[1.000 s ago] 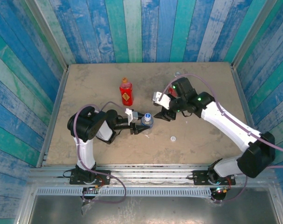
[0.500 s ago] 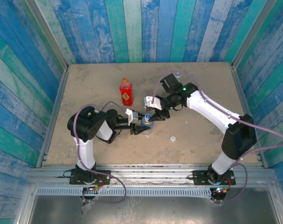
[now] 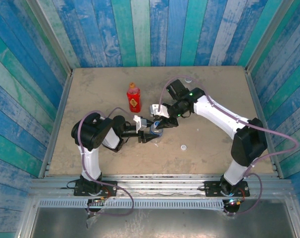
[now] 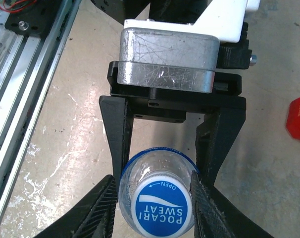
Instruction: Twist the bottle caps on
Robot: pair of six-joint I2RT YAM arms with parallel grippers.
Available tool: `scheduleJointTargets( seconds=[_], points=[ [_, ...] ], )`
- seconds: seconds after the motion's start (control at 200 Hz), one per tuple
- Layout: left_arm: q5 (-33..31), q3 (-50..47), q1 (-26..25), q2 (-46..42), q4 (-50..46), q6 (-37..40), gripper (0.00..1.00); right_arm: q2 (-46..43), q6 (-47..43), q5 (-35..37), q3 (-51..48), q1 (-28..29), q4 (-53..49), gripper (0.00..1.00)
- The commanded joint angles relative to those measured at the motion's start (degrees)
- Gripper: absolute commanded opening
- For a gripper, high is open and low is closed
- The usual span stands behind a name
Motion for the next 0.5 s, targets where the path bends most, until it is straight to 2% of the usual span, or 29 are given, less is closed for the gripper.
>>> scheduleJointTargets(
  seconds=[0.0,0.135,0.33,0.491],
  points=[
    [0.9,-0.1,-0.3,1.6,-4.2,-0.1,0.65,0.9,0.0,0.9,1.3,0.4,-1.6,0.41],
    [0.6,-0.3,-0.3,1.6,-4.2,-0.1,0.65,0.7,0.3,1.7,1.4,0.4,-1.5,0.33],
    [-0.7,-0.7,-0.3,1.3,-3.1,-0.5,0.65,0.3,1.6,3.1,0.0,0.8,-0.8,0.30],
    [-5.9,-2.2,-0.3,1.0,1.0,-2.0,0.64,-1.5,5.9,7.2,-2.7,2.3,2.5,0.27]
  ],
)
